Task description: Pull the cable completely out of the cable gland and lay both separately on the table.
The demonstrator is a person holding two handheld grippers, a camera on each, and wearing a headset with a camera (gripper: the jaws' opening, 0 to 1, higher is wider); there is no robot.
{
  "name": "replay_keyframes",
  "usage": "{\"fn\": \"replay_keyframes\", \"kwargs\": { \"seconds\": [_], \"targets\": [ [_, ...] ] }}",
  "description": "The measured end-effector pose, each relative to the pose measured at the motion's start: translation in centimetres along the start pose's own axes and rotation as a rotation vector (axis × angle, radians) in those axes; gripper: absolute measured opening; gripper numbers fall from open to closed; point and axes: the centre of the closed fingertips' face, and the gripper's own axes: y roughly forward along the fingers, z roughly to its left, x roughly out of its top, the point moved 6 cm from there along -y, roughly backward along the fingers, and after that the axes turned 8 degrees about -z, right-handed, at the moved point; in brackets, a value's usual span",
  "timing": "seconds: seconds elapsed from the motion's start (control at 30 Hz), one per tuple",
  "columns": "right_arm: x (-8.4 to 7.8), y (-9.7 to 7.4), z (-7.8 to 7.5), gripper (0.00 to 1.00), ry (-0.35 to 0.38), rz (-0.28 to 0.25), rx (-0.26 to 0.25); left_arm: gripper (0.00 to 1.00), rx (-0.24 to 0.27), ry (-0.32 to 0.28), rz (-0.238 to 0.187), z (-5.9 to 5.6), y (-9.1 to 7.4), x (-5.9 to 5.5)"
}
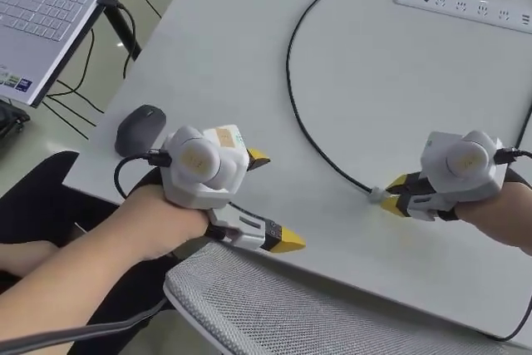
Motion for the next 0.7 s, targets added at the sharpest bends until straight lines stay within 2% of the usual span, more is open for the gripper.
{"fn": "replay_keyframes", "kwargs": {
  "seconds": [0.23, 0.47, 0.7],
  "targets": [
    [0.2, -0.3, 0.3, 0.09, 0.014, -0.01, -0.002, 0.83, -0.007, -0.002, -0.013, -0.1, 0.1, 0.4],
    [0.3, -1.0, 1.1, 0.08, 0.046, -0.026, 0.008, 0.81, -0.024, 0.0, -0.029, -0.9, 0.8, 1.3],
    [0.6, -2.6, 1.9, 0.08, 0.077, -0.062, 0.017, 0.81, -0.037, 0.015, -0.037, -1.7, 1.7, 2.4]
  ]
}}
